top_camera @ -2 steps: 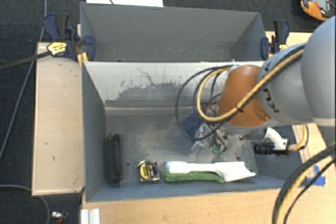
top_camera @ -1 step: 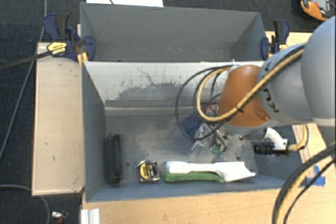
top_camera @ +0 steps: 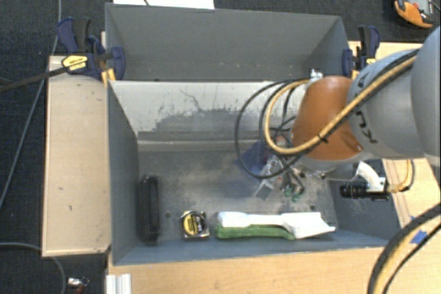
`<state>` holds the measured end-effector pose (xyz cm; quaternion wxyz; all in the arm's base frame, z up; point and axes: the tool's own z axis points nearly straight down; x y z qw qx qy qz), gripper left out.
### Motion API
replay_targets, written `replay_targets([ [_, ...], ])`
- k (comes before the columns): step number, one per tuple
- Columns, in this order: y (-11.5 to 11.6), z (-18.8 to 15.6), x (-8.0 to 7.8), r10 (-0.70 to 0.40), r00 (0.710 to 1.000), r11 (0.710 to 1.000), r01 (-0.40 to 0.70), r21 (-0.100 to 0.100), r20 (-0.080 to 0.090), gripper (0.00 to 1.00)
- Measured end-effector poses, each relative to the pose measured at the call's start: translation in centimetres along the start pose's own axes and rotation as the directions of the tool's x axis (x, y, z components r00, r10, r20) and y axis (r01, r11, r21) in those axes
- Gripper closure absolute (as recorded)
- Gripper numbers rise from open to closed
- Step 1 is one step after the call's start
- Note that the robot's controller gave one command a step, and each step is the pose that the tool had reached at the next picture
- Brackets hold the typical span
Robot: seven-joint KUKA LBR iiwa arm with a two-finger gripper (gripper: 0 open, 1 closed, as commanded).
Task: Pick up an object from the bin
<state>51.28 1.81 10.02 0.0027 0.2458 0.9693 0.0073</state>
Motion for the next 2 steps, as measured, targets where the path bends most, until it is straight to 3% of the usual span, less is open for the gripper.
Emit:
replay_targets([
  [2, 0.2, -7.5, -0.1, -0.002, 1.0, 1.0, 0.002, -0.002, 0.004, 1.0],
])
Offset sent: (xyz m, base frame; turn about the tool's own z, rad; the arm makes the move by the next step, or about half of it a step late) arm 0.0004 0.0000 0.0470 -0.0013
